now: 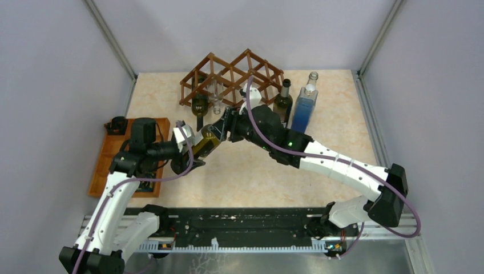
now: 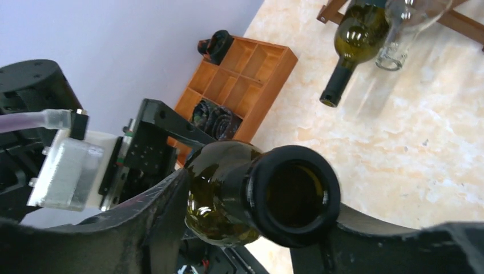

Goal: Take the wine bottle off the wine rack

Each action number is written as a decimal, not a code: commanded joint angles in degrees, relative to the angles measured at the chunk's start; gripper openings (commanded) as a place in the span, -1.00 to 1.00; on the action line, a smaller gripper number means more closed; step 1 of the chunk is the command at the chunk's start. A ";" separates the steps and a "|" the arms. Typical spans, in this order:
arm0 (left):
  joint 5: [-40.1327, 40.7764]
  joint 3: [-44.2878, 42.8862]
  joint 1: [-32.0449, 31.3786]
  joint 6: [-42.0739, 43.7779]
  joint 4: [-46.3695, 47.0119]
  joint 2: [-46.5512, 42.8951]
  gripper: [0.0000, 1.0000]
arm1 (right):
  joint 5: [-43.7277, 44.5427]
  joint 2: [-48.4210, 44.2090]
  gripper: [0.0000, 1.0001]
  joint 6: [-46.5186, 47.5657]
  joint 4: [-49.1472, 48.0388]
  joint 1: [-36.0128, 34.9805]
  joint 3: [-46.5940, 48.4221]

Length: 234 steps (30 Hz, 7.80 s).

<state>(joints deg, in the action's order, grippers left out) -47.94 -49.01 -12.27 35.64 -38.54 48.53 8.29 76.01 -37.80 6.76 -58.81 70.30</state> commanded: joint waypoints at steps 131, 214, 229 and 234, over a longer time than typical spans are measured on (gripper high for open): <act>6.39 -5.68 20.65 -11.14 2.01 5.42 0.97 | 7.68 54.00 0.91 16.37 28.84 13.63 61.98; -0.99 -1.74 20.71 10.77 -0.52 -0.31 0.97 | -1.56 29.24 -1.00 1.59 1.50 11.30 15.20; -3.30 -1.52 20.63 16.48 -1.47 0.09 0.98 | -8.10 16.84 -1.00 -2.72 -0.24 11.28 4.00; -4.13 -1.19 20.59 18.12 -1.70 -0.01 0.97 | -10.35 12.80 -1.00 -3.80 -0.76 11.26 1.02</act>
<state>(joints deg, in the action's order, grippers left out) -49.06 -50.81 8.10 50.74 -39.53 49.30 1.34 95.53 -40.42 12.05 -47.18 71.77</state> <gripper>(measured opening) 0.987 0.351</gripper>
